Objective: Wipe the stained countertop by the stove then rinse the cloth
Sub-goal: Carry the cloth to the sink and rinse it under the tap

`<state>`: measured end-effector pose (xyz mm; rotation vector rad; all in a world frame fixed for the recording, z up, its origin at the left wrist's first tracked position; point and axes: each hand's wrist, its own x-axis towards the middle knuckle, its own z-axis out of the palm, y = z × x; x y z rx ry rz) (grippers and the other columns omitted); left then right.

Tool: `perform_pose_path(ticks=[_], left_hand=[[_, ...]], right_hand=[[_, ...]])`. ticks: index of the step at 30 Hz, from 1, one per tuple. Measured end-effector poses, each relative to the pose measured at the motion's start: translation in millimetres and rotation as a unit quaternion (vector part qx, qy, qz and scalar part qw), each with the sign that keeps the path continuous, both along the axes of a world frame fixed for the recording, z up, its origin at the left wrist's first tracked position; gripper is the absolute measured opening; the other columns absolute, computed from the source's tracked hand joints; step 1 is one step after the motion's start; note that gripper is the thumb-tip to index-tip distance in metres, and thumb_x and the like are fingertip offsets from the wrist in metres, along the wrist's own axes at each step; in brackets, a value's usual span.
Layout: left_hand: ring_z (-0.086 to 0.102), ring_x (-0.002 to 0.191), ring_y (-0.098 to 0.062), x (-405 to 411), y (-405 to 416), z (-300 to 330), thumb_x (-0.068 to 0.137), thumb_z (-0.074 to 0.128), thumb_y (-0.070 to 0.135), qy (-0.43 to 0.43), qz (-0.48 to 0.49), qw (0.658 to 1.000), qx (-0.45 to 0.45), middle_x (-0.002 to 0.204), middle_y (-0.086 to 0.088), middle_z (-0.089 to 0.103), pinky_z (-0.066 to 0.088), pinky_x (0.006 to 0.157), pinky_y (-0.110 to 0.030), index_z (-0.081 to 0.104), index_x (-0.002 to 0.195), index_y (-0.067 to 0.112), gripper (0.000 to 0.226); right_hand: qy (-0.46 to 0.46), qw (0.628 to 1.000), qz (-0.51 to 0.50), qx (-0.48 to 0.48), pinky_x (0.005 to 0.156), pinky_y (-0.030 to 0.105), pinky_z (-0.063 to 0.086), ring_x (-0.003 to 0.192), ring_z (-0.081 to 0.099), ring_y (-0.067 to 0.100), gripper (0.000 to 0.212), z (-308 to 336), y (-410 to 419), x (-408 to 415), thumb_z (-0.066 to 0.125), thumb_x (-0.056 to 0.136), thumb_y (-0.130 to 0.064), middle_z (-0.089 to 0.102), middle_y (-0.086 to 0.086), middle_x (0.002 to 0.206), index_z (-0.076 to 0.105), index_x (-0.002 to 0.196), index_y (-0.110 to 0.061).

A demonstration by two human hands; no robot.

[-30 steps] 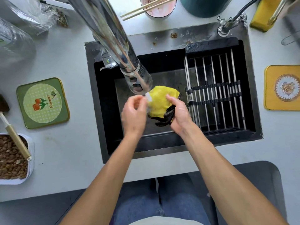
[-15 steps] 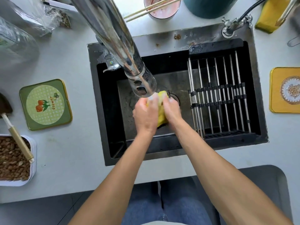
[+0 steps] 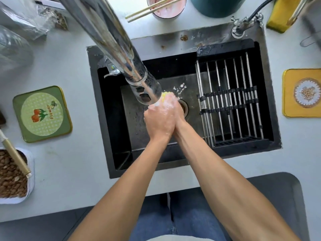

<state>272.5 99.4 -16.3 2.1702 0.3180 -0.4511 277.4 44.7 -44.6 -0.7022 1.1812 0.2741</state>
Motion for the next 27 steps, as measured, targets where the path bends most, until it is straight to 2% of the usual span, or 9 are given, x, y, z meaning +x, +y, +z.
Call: perform_pose_path(ticks=[4,8,11,14,16,18,20,23,27], left_hand=[[0.072,0.095,-0.037,24.2,31.9,-23.8,0.101,0.06,0.035,0.083,0.058,0.993,0.063,0.093,-0.011,0.076,0.04,0.061,-0.031,0.077,0.094,0.009,0.031],[0.068,0.082,-0.031,20.3,34.3,-17.2,0.097,0.053,0.048,0.096,0.077,0.992,0.0,0.076,0.005,0.067,0.04,0.056,-0.029,0.069,0.083,0.018,0.037],[0.066,0.071,-0.016,-0.5,14.1,-4.1,0.089,0.05,0.068,0.056,0.048,0.997,-0.034,0.073,0.004,0.071,0.044,0.057,-0.021,0.075,0.082,0.022,0.053],[0.07,0.083,-0.031,11.6,22.8,-16.4,0.098,0.058,0.049,0.035,0.019,0.998,0.041,0.091,-0.012,0.078,0.048,0.067,-0.03,0.077,0.092,0.016,0.039],[0.061,0.084,-0.034,22.3,38.9,-28.6,0.102,0.053,0.034,0.098,0.023,0.993,0.06,0.089,-0.008,0.073,0.041,0.065,-0.032,0.072,0.086,0.017,0.03],[0.055,0.076,-0.026,22.8,46.2,-37.0,0.103,0.053,0.032,0.133,0.05,0.99,0.026,0.074,0.002,0.062,0.037,0.058,-0.032,0.06,0.071,0.019,0.035],[0.057,0.074,-0.02,20.7,45.6,-40.9,0.106,0.055,0.038,0.15,0.117,0.98,-0.057,0.076,0.002,0.064,0.046,0.063,-0.03,0.061,0.075,0.018,0.038],[0.07,0.077,-0.016,22.2,48.6,-42.7,0.108,0.059,0.035,0.192,0.235,0.924,-0.23,0.082,0.002,0.075,0.059,0.071,-0.034,0.07,0.086,0.017,0.03],[0.072,0.07,-0.006,24.3,59.5,-40.2,0.106,0.064,0.024,0.173,0.204,0.927,-0.264,0.074,0.01,0.077,0.06,0.061,-0.025,0.073,0.085,0.021,0.023]], right_hand=[[-0.03,0.995,0.082,-0.053,0.087,0.041,0.063,0.098,0.079,0.026,0.062,5.4,11.8,-9.1,0.048,0.104,-0.061,0.082,0.01,0.106,0.078,0.114,-0.007],[-0.033,0.99,0.099,-0.094,0.074,0.034,0.061,0.089,0.076,0.024,0.059,3.6,10.4,-4.9,0.046,0.104,-0.061,0.079,0.003,0.094,0.077,0.095,-0.011],[-0.024,0.963,0.209,-0.172,0.074,0.034,0.056,0.092,0.07,0.026,0.039,0.4,9.1,1.7,0.049,0.108,-0.047,0.073,0.008,0.103,0.07,0.106,-0.014],[-0.009,0.99,0.122,-0.064,0.06,0.027,0.055,0.065,0.071,0.014,0.045,2.9,13.6,-5.2,0.054,0.103,-0.057,0.076,-0.002,0.076,0.073,0.087,-0.019],[-0.049,0.988,0.134,-0.065,0.064,0.029,0.059,0.075,0.076,0.015,0.049,-0.5,15.4,-10.7,0.052,0.105,-0.057,0.082,0.002,0.086,0.078,0.091,-0.018],[-0.072,0.983,0.135,-0.104,0.074,0.033,0.063,0.087,0.079,0.021,0.052,4.4,13.8,-16.3,0.05,0.106,-0.056,0.082,0.01,0.1,0.08,0.103,-0.013],[-0.086,0.988,0.082,-0.101,0.086,0.043,0.065,0.098,0.079,0.029,0.058,9.3,7.7,-19.1,0.051,0.105,-0.057,0.08,0.017,0.11,0.076,0.115,-0.005],[-0.096,0.983,0.047,-0.147,0.101,0.052,0.06,0.112,0.075,0.031,0.036,4.5,-8.4,-25.0,0.058,0.106,-0.046,0.077,0.016,0.12,0.07,0.116,-0.013],[-0.078,0.971,0.107,-0.201,0.106,0.051,0.057,0.116,0.071,0.023,0.023,-7.8,-25.4,-33.1,0.055,0.108,-0.042,0.073,0.006,0.126,0.066,0.117,-0.024]])
